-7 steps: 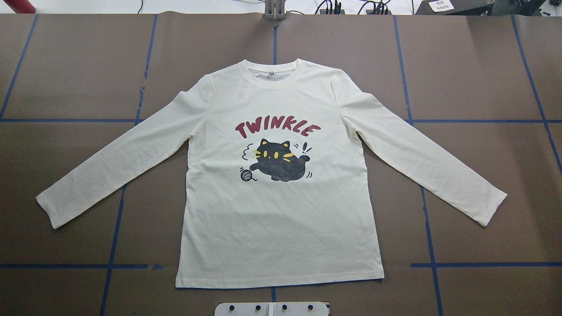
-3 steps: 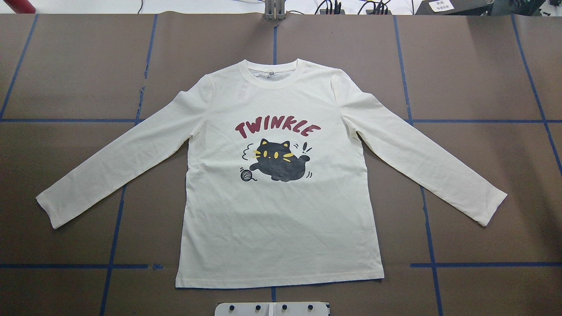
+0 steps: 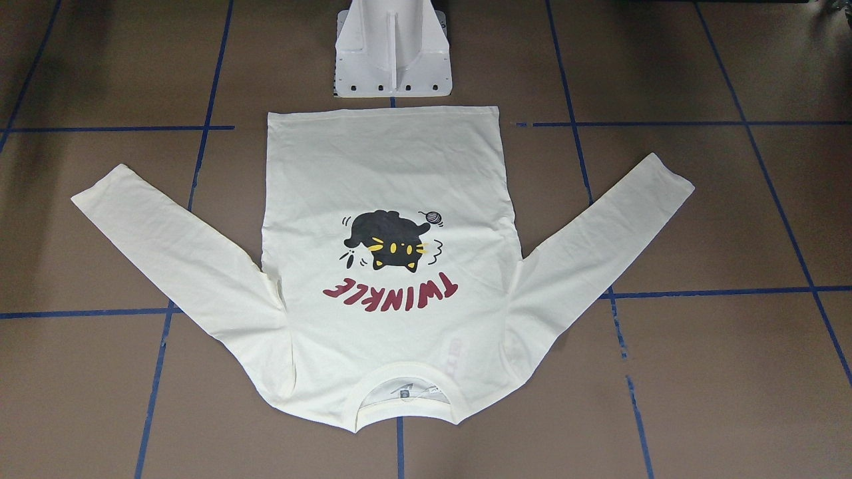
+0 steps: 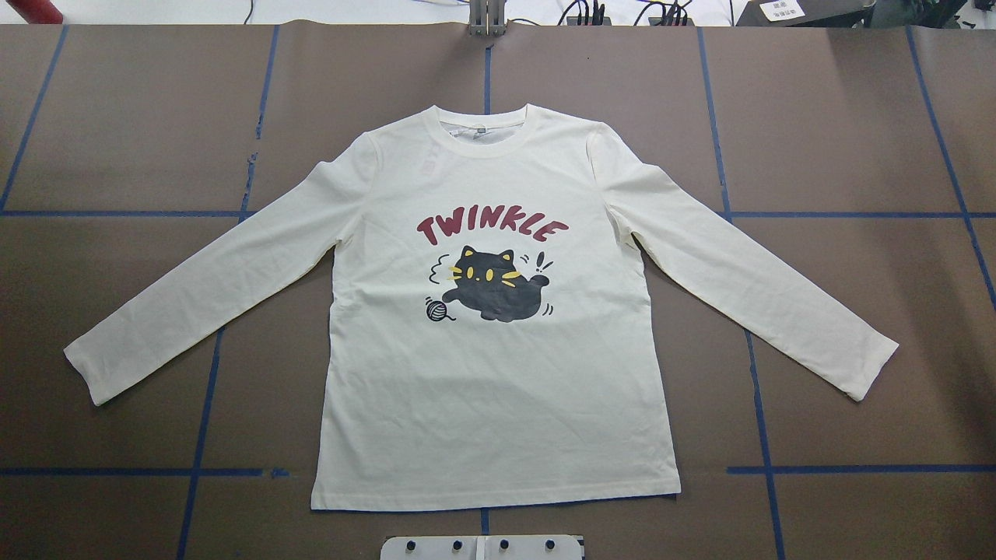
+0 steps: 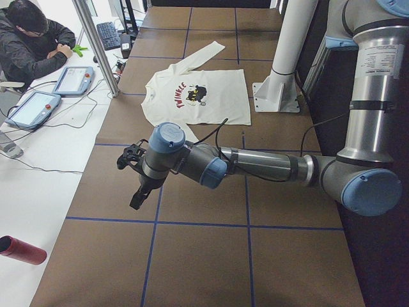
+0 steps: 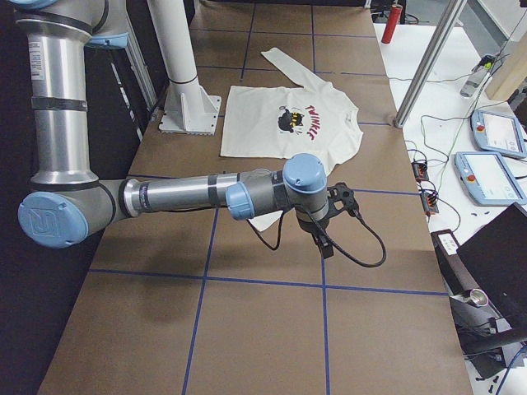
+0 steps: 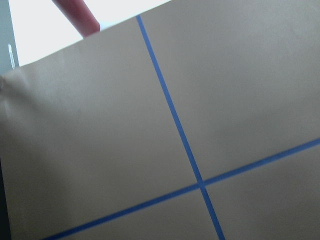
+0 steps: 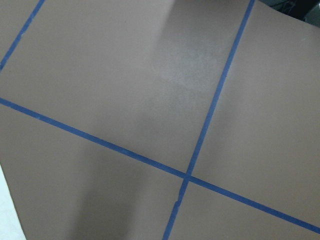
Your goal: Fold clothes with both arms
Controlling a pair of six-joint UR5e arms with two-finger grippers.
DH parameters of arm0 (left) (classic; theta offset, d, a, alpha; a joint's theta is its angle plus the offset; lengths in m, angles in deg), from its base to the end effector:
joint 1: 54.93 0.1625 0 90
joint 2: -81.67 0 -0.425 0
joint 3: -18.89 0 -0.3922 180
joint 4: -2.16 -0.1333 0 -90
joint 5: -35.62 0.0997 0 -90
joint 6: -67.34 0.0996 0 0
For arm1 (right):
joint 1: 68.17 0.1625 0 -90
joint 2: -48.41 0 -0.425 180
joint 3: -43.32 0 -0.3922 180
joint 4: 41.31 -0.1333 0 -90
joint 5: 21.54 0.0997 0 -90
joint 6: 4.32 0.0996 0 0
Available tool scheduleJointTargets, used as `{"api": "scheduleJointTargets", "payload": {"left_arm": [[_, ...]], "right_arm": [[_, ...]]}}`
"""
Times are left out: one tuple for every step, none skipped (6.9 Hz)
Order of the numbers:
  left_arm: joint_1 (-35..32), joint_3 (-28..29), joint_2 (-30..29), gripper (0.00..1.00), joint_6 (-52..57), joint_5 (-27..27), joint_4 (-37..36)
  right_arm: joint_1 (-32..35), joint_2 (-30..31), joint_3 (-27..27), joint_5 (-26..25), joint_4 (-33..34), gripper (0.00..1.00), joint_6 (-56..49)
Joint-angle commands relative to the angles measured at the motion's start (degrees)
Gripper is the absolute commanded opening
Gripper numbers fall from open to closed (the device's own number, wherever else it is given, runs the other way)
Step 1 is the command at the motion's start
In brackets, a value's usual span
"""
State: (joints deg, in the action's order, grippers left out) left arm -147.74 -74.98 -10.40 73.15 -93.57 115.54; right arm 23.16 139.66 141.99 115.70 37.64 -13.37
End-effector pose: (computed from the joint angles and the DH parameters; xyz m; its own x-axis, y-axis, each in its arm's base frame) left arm -0.0963 -0.5261 0.5651 0.7896 0.3578 -0.4985 -0.0374 0.8389 0.5429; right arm 0.0717 -0.4941 0.5693 0.6791 -0.3632 0.6379 0.0859 0.9023 0.4224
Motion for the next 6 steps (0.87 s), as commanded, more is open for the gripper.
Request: {"api": "scheduleJointTargets", "payload": {"left_arm": [[0.17,0.79,-0.12,1.00,-0.27,-0.19,2.81],[0.17,0.70,0.06,1.00,-0.27,-0.19,2.81],[0.17,0.79,0.06,1.00,-0.27,-0.19,3.16],[0.17,0.79,-0.03,1.00,-0.27,-0.19,3.16],[0.17,0.70,-0.03,1.00,-0.36,-0.19,3.16],[0.17,0.53,-0.03,1.00,-0.27,-0.19,3.16]], "right_arm": [[-2.62,3.23,0.89,5.21,-6.31,1.00,10.29],[-7.69,6.81,2.99,4.71,-16.35,1.00,24.73],[-12.87,11.20,3.01,1.83,-30.46,1.00,38.54],[-18.32,14.02,3.01,-2.29,-38.17,0.99,47.81],[-24.38,15.36,3.01,-8.51,-40.34,0.92,54.34],[-29.49,15.89,3.01,-12.57,-40.36,0.77,60.85]]}}
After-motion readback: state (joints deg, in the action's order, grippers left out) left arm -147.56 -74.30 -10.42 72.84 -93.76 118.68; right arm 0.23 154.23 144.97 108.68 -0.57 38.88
